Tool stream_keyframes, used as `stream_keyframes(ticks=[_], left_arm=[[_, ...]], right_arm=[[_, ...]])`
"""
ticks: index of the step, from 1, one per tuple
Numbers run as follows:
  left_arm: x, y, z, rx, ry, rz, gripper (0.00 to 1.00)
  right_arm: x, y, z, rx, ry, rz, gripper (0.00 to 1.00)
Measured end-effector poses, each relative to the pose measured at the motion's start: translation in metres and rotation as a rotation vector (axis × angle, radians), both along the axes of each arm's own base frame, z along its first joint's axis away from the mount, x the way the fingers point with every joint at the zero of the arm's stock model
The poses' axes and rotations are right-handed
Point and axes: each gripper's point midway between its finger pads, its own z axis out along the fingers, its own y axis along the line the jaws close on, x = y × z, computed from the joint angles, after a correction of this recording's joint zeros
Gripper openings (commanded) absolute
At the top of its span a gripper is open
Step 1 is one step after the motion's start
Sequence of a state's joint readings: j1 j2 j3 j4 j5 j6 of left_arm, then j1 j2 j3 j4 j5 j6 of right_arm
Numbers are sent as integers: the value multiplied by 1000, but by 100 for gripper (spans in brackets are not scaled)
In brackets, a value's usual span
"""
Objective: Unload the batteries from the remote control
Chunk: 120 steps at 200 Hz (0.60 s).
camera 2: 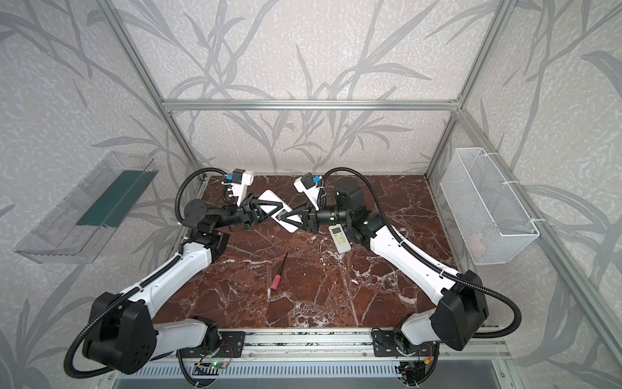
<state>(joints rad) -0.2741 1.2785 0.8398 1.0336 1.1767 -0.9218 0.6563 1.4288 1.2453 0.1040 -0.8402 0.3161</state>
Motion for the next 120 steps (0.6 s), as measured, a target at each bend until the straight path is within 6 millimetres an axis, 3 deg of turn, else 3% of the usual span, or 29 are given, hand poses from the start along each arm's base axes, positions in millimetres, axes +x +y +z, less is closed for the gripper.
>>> stream_keyframes(ticks=[19, 41, 71, 120], left_arm=[[7, 0, -5, -19, 16, 32, 0], [18, 1, -13, -28, 38, 80, 0], [38, 4, -23, -17, 78, 178, 0], [74, 25, -62, 65, 256, 447, 0]], right_arm=[[11, 1, -4, -12, 19, -55, 63], [23, 0, -13, -37, 59, -126, 75], [42, -13, -25, -70, 70, -280, 77], [63, -59, -70, -136, 179, -589, 76]])
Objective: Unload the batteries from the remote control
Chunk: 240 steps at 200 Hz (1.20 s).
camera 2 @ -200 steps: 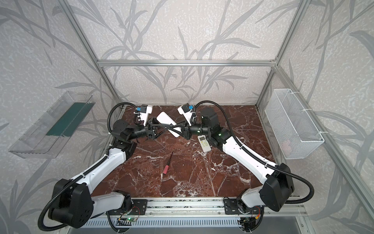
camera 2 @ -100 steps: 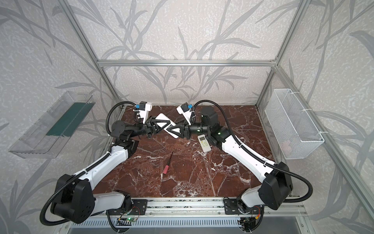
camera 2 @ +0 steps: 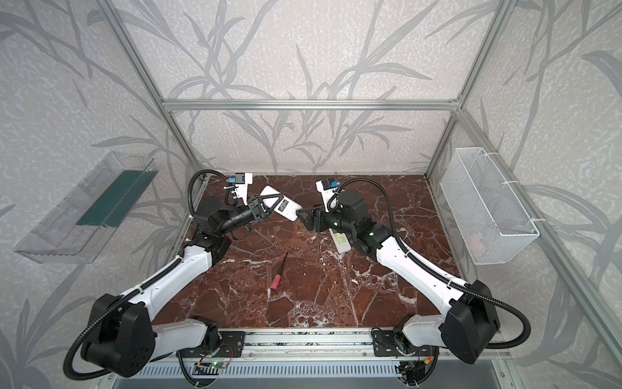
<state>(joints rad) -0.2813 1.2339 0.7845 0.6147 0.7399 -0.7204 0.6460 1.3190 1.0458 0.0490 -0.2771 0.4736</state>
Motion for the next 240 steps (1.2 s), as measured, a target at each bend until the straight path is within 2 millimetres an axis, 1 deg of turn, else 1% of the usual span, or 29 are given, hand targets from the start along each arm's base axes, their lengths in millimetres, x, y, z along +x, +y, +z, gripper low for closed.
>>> stream_keyframes(ticks=[12, 26, 46, 63, 94, 120, 138, 167, 188, 213, 240], left_arm=[[3, 8, -12, 10, 39, 62, 0], [5, 16, -26, 12, 80, 122, 0], [10, 23, -48, 2, 151, 174, 0], [13, 25, -57, -9, 192, 193, 0], [17, 24, -58, -34, 228, 191, 0], [21, 21, -54, -69, 242, 179, 0], [22, 19, -55, -92, 261, 165, 0], [24, 17, -54, -121, 278, 155, 0], [24, 17, -51, -136, 275, 152, 0], [24, 17, -53, -134, 284, 155, 0], [25, 18, -57, -123, 292, 159, 0]], right_arm=[[3, -4, -12, 11, 38, -39, 75], [7, -3, -23, 34, 82, -58, 75], [15, 7, -32, 87, 141, -60, 75], [20, 17, -40, 129, 187, -48, 74], [26, 34, -51, 180, 256, -17, 72], [27, 39, -51, 211, 279, -4, 70], [27, 43, -49, 232, 281, 6, 69], [29, 48, -51, 249, 299, 19, 66], [30, 52, -54, 257, 312, 28, 58], [30, 56, -53, 278, 320, 42, 47], [31, 58, -53, 290, 324, 49, 41]])
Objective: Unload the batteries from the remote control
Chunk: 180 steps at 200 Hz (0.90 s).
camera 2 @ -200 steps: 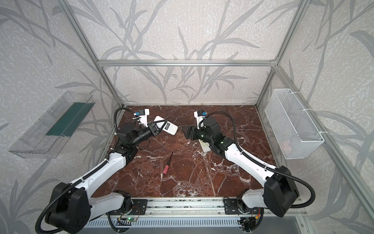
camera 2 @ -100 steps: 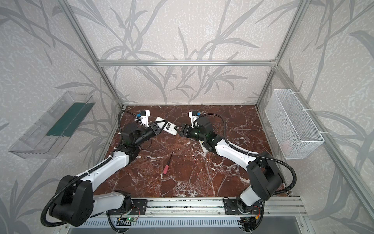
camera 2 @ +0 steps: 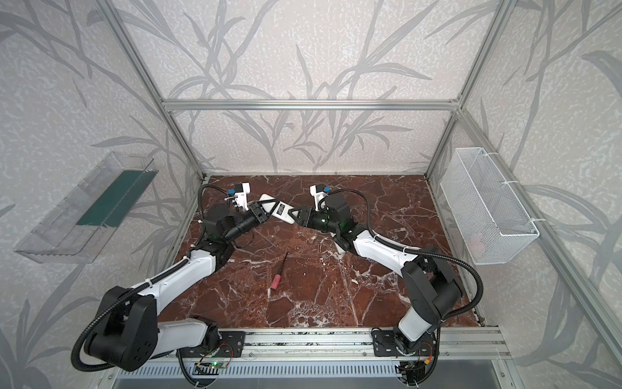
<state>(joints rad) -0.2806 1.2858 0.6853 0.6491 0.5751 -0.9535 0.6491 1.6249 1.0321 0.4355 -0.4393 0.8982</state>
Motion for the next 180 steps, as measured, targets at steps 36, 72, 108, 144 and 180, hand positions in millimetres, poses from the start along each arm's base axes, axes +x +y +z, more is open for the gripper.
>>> stream_keyframes(ticks=[36, 72, 108, 144, 180], left_arm=[[1, 1, -3, 16, 2, 5, 0], [0, 0, -5, 23, 4, 2, 0], [2, 1, -11, 36, 17, 5, 0], [6, 4, -17, 45, 33, 26, 0], [8, 2, -23, 46, 46, 21, 0]], right_arm=[[1, 1, -3, 1, 5, 2, 40], [2, 1, -6, -8, 9, -2, 53], [3, 2, -12, -14, 17, -1, 41], [6, 0, -16, -17, 30, -12, 31], [5, -2, -25, -24, 51, -16, 54]])
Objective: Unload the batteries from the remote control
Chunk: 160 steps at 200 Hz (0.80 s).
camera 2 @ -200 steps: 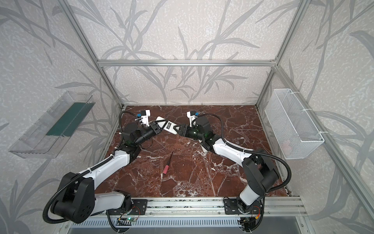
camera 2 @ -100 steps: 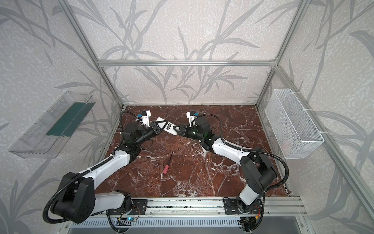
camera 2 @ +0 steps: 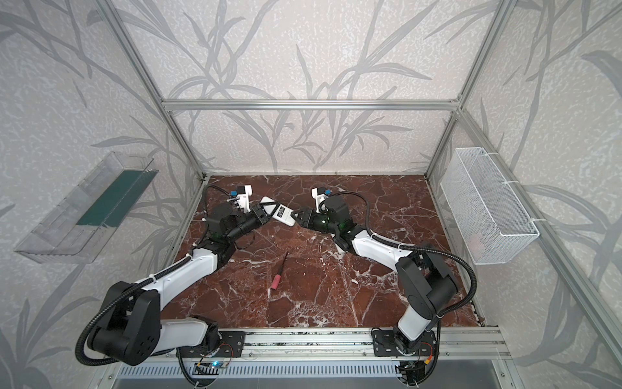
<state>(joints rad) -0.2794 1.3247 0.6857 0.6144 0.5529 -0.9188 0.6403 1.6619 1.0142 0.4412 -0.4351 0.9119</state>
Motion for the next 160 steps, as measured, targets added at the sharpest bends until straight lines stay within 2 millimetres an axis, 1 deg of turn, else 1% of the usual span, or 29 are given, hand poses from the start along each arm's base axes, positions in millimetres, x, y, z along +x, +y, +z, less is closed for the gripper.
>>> stream_keyframes(ticks=[14, 32, 103, 160], left_arm=[[0, -1, -1, -1, 1, -4, 0], [1, -1, -3, 0, 4, -4, 0], [6, -1, -16, 0, 48, 9, 0], [7, 0, -17, 1, 50, 13, 0]], right_arm=[[0, 0, -3, -4, 8, 1, 58], [-1, 2, -6, -3, 17, 10, 58], [-1, 8, -18, 8, 43, 38, 42], [1, 6, -19, 3, 42, 30, 41]])
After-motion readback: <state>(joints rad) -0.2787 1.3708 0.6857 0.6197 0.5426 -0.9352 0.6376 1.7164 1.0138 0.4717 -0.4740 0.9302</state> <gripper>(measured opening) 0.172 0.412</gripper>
